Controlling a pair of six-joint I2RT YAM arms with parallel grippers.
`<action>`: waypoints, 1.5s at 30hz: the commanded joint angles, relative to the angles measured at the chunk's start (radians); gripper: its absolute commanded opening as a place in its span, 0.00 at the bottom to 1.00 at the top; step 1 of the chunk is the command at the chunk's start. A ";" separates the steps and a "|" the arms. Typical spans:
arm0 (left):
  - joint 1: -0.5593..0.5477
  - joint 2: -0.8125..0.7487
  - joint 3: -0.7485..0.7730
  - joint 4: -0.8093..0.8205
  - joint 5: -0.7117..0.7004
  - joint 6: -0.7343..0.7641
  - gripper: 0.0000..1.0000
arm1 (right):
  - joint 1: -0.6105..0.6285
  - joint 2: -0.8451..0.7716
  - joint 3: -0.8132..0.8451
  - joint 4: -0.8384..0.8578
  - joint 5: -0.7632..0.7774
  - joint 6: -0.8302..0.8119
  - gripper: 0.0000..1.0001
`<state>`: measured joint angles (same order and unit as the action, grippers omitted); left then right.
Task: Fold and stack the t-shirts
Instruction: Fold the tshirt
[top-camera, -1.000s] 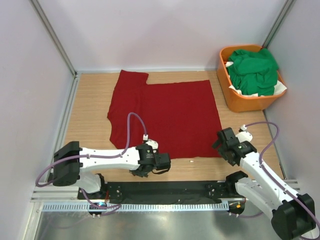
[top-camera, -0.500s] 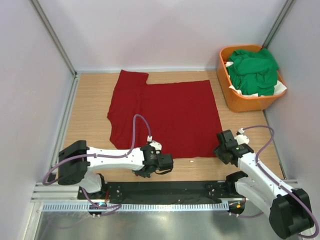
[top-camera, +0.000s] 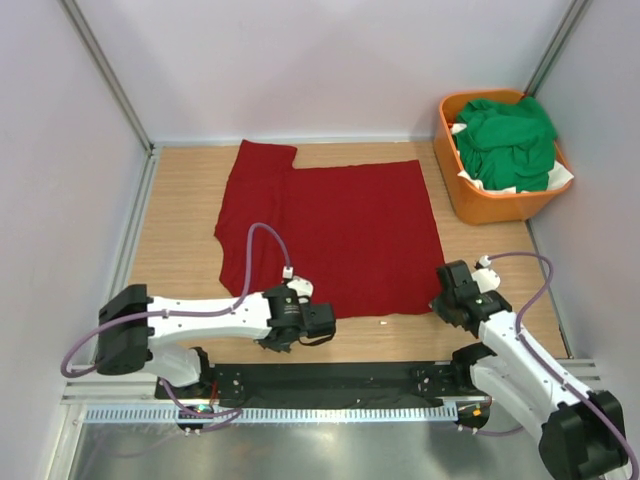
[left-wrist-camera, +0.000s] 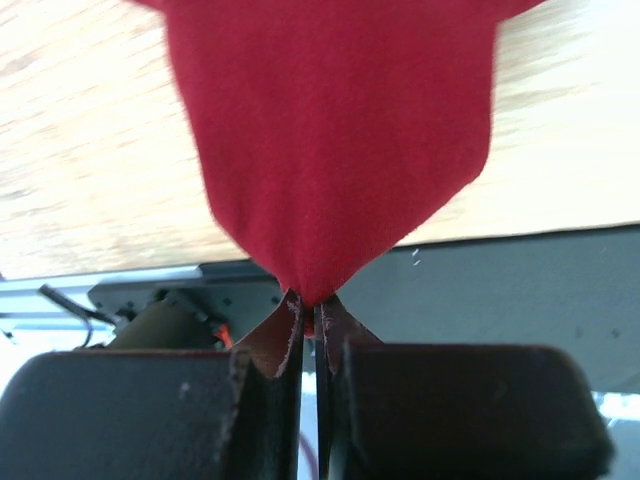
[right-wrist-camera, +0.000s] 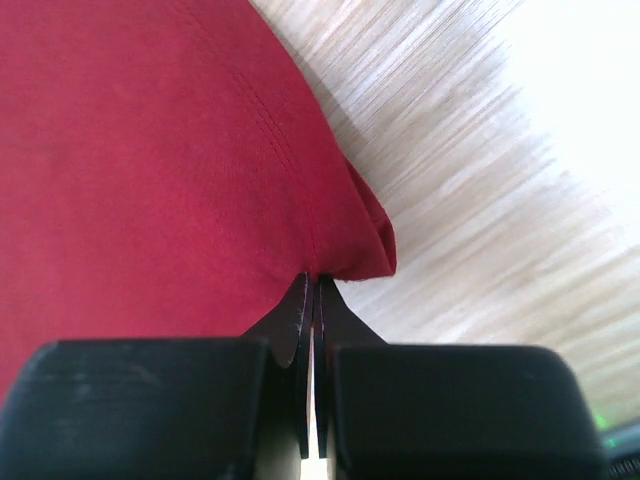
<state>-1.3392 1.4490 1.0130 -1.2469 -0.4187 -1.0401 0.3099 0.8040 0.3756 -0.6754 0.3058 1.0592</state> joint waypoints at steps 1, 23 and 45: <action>0.005 -0.078 0.028 -0.130 -0.028 -0.024 0.02 | -0.005 -0.083 0.084 -0.117 0.024 0.004 0.01; 0.339 0.010 0.473 -0.252 -0.092 0.463 0.03 | -0.005 0.070 0.537 -0.175 0.108 -0.149 0.01; 0.635 0.482 0.806 -0.197 -0.279 0.658 0.00 | -0.141 0.658 0.778 0.080 0.079 -0.326 0.01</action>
<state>-0.7563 1.9308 1.7756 -1.3396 -0.6090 -0.4103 0.1814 1.4384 1.1046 -0.6540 0.4053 0.7689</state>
